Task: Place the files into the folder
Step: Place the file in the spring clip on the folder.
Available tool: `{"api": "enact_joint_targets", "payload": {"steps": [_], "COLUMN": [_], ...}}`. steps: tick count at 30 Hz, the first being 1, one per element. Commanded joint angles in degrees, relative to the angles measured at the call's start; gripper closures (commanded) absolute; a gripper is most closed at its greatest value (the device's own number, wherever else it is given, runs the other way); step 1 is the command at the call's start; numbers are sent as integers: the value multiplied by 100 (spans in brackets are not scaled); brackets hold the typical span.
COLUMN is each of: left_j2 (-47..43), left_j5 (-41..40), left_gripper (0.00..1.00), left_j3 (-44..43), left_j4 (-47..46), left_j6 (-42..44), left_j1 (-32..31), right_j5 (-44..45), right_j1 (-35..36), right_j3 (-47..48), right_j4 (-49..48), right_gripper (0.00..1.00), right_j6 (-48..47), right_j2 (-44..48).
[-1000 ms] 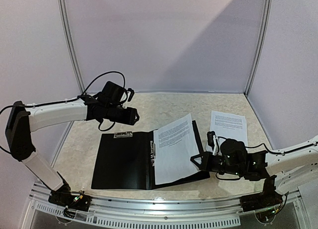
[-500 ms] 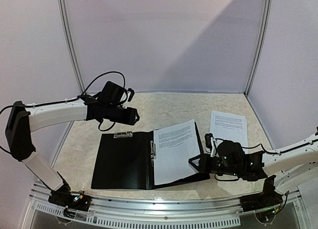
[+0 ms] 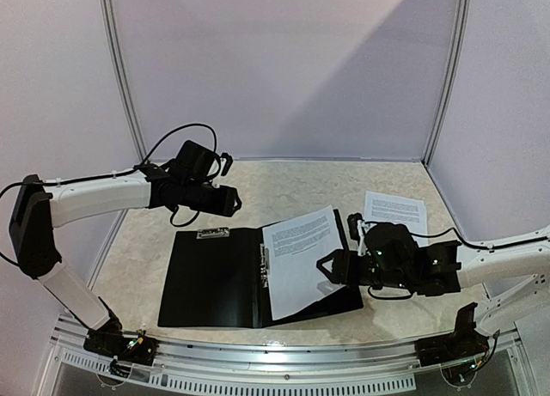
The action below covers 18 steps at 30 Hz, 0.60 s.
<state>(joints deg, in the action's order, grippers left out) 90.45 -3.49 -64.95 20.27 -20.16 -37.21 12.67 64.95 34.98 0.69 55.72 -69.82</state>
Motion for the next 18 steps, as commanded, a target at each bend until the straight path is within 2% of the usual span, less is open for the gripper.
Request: {"api": "enact_joint_targets", "payload": {"steps": [1, 3, 18], "left_j2": [15, 11, -45], "left_j5": [53, 79, 162], "left_gripper": [44, 44, 44], "left_j3": [-27, -27, -27], "left_j4": [25, 27, 20], "left_j6": [-19, -24, -49], "left_j1": [117, 133, 169], "right_j5": [123, 31, -84], "right_j1": [43, 39, 116], "right_j3": [242, 270, 537], "right_j4": [969, 1011, 1324], "right_gripper": [35, 30, 21], "right_j6": [-116, -99, -62], "right_j2": [-150, -208, -437]}}
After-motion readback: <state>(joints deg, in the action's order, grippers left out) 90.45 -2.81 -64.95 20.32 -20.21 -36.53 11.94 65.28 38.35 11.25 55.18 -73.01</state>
